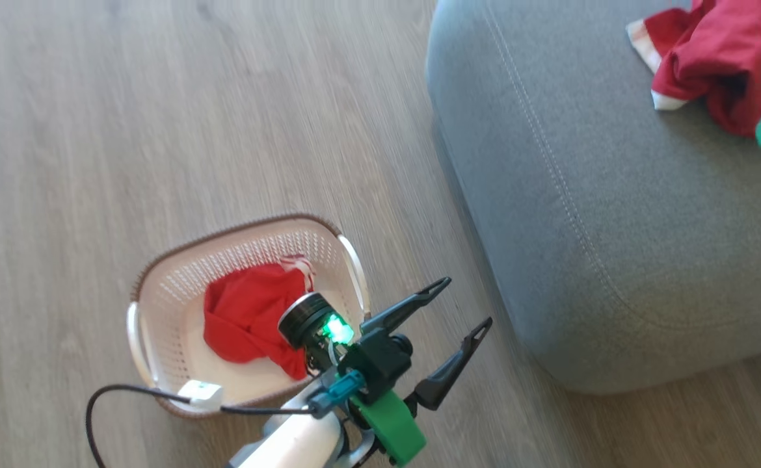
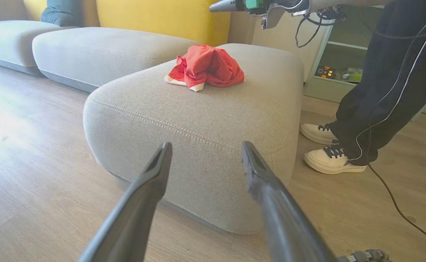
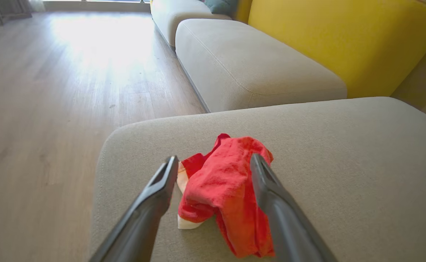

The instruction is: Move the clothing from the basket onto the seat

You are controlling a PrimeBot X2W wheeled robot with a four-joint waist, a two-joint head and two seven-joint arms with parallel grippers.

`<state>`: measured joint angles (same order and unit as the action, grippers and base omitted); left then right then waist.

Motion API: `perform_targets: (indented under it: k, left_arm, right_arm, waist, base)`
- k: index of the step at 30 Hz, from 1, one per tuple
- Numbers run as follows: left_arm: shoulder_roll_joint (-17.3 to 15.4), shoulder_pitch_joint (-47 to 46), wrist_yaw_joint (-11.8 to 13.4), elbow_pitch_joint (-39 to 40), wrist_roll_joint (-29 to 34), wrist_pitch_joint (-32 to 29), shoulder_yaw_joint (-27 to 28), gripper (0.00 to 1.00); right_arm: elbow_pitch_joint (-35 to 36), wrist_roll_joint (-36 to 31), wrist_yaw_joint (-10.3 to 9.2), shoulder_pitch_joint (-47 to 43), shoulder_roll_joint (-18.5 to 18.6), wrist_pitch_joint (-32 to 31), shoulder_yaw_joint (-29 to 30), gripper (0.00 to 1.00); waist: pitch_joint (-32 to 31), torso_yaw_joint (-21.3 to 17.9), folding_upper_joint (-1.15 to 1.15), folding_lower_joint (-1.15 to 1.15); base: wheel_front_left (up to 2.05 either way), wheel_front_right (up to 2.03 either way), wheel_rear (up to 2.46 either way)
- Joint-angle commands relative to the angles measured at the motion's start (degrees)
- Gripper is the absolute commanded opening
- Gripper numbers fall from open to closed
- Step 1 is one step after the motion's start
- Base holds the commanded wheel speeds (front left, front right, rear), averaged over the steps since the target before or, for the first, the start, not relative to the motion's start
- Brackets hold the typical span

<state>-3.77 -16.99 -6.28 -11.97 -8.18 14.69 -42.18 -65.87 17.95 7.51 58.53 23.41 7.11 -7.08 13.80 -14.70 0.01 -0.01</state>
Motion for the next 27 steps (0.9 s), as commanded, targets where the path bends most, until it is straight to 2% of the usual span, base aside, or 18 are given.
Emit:
perform_targets:
  k: [1, 5, 8, 11, 13, 17, 18, 23, 27]
  left_arm:
    - [0.87, -0.31, 0.41, 2.59, -0.70, 0.31, 2.48, 1.00]
    - [0.88, 0.92, 1.41, 4.71, -2.71, 0.31, 5.55, 1.00]
    - [0.88, 1.78, 2.22, 6.35, -3.51, 0.31, 8.00, 1.00]
    - [0.89, 2.65, 3.79, 7.84, -3.94, 0.31, 11.14, 1.00]
    - [0.89, 3.32, 6.05, 8.07, -3.67, 0.31, 13.70, 1.00]
    - [0.89, 4.32, 11.09, 9.73, -5.10, 0.31, 18.92, 1.00]
    - [0.89, 4.32, 11.09, 9.73, -5.10, 0.31, 18.92, 1.00]
    - [0.89, 5.86, 15.02, 11.34, -5.67, 0.31, 24.15, 1.00]
    - [0.89, 7.24, 17.82, 12.36, -5.22, 0.31, 27.23, 1.00]
  right_arm:
    - [4.45, 2.43, -0.02, -0.82, 0.37, -0.15, -2.41, 1.00]
    - [14.49, 9.89, -0.02, -5.53, 3.09, 0.79, -7.51, 1.00]
    - [24.64, 14.80, -0.02, -9.75, 5.50, 5.02, -10.66, 1.00]
    - [36.22, 19.06, -0.02, -14.99, 7.47, 7.46, -11.46, 1.00]
    - [43.11, 19.97, -0.02, -18.85, 7.90, 7.80, -10.42, 1.00]
    - [55.70, 16.92, -0.02, -26.95, 5.64, 7.86, -6.39, 1.00]
    - [55.70, 16.92, -0.02, -26.95, 5.64, 7.86, -6.39, 1.00]
    - [64.68, 14.20, -0.02, -35.41, 2.02, 7.87, -4.59, 1.00]
    - [67.43, 11.84, -0.02, -40.67, -0.47, 7.87, -3.65, 1.00]
  waist:
    - [-2.71, 1.44, -0.01, 0.01]
    - [-5.00, 3.44, -0.01, 0.01]
    - [-6.60, 5.62, -0.01, 0.01]
    - [-7.52, 7.73, -0.01, 0.01]
    - [-8.00, 9.15, -0.01, 0.01]
    - [-8.49, 11.59, -0.01, 0.01]
    - [-8.49, 11.59, -0.01, 0.01]
    - [-8.94, 14.17, -0.01, 0.01]
    - [-9.03, 15.50, -0.01, 0.01]
  base:
    - [0.00, 0.00, 0.00]
    - [0.00, 0.00, 0.00]
    - [0.00, 0.00, 0.00]
    - [0.00, 0.00, 0.00]
    - [0.00, 0.00, 0.00]
    - [0.00, 0.00, 0.00]
    - [0.00, 0.00, 0.00]
    - [0.00, 0.00, 0.00]
    - [0.00, 0.00, 0.00]
